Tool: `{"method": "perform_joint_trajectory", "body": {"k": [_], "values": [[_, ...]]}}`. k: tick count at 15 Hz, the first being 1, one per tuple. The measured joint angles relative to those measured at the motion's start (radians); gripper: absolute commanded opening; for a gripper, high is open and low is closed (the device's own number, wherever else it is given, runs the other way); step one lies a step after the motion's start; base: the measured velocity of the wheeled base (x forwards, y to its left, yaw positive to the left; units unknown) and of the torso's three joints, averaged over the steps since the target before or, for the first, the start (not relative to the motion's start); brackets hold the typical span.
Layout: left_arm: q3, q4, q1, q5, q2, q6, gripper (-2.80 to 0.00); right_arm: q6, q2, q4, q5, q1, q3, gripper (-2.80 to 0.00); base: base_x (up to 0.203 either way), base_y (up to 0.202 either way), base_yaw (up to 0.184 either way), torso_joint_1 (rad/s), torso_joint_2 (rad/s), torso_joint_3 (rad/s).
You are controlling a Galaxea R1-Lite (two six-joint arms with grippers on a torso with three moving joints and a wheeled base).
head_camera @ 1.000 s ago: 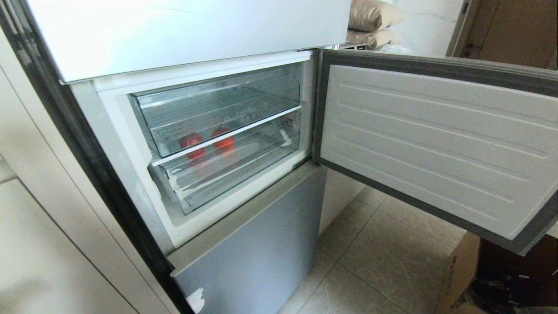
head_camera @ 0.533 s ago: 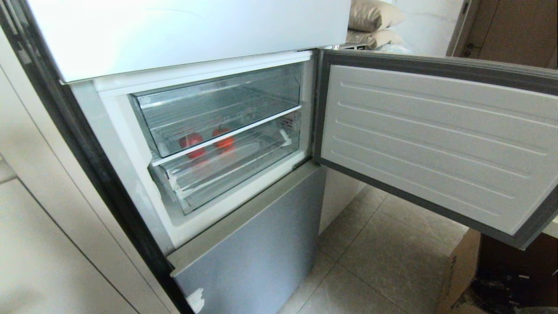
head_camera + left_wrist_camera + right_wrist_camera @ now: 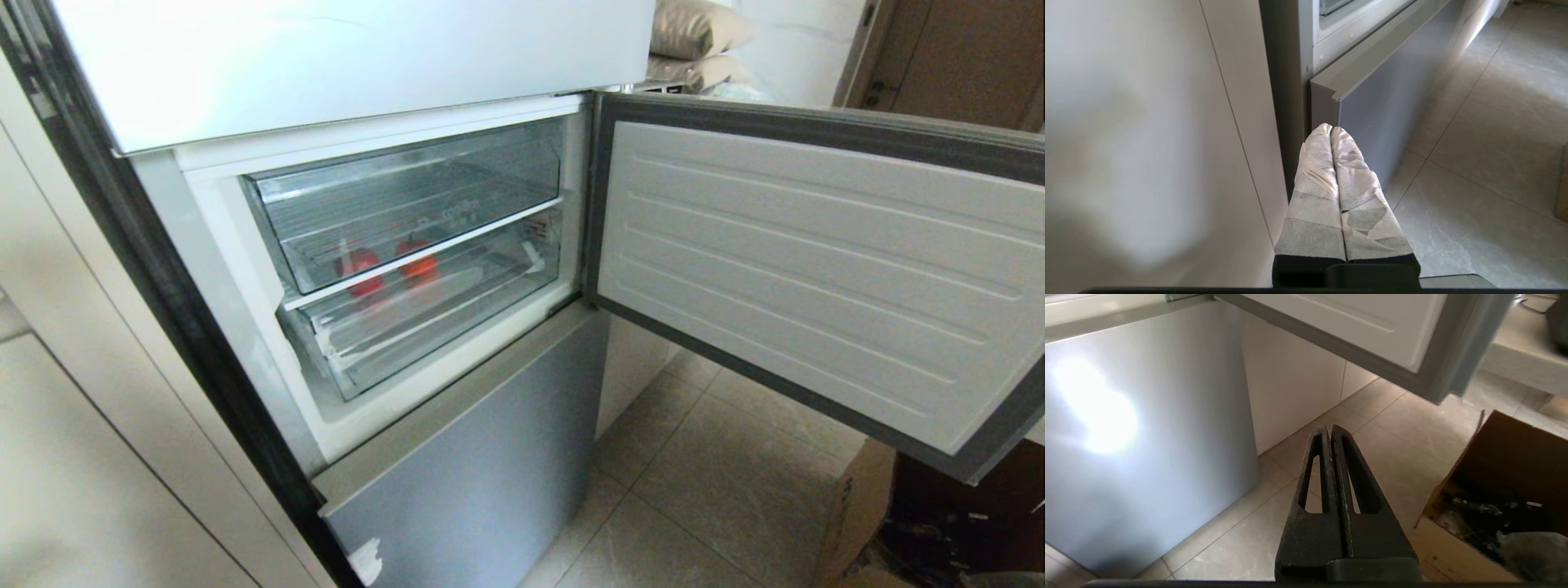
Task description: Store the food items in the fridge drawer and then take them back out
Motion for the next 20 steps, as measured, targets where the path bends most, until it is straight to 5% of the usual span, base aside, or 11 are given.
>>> {"method": "perform_joint_trajectory", "body": {"k": [20], "values": [[0.0,0.001,0.0,0.001,0.0,0.0,-2.8,0.011,0.0,0.0,-0.001,0.0,0.0,-2.8,0.002,-0.007,0.168,0.002,0.0,0.003]]}}
